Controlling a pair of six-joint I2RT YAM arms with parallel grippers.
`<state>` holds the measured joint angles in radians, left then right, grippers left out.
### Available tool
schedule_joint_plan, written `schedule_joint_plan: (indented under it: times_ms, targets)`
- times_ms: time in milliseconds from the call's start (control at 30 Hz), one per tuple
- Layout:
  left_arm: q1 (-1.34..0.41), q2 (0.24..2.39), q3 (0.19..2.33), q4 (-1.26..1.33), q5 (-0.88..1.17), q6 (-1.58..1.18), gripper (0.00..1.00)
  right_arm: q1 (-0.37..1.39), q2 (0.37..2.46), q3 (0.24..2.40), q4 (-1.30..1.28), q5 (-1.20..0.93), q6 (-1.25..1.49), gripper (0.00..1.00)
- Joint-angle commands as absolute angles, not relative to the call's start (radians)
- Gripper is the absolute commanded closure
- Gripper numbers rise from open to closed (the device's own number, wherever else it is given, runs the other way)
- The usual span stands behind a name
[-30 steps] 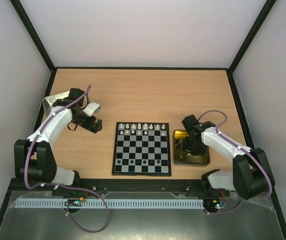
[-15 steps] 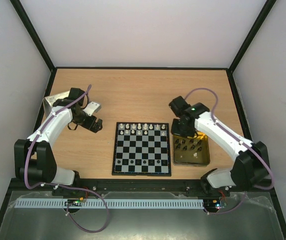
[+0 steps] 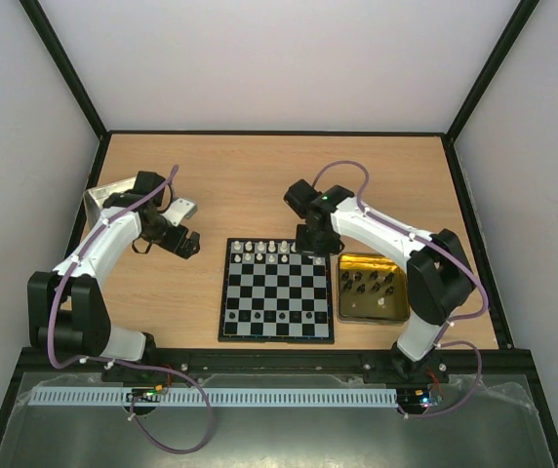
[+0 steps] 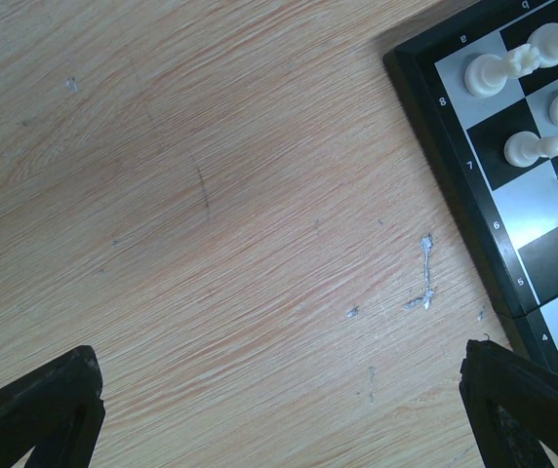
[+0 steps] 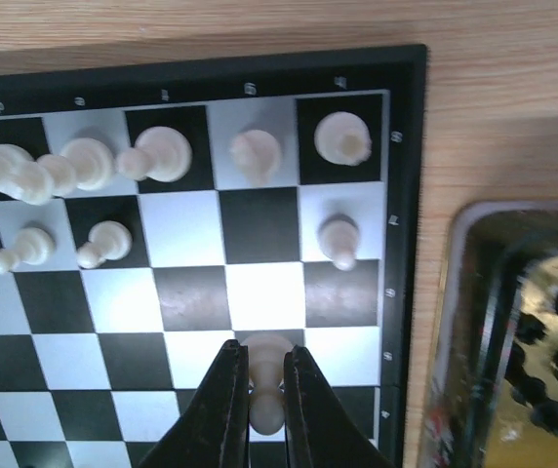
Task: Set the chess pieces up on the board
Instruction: Place the chess piece on the chessboard.
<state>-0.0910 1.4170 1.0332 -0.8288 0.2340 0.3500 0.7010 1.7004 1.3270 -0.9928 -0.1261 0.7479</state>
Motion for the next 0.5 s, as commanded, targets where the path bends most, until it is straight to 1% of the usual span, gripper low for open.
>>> schedule_joint_plan:
  times_ms: [0, 467]
  targets:
    - [-0.092, 1.407, 1.033, -0.838, 0.235, 0.339, 0.01, 0.724, 1.757, 1.382, -0.974, -0.13, 0.739, 0.93]
    - [-0.092, 1.419, 1.028, -0.827, 0.232, 0.341, 0.01, 0.752, 1.873, 1.44, -0.941, -0.152, 0.726, 0.93]
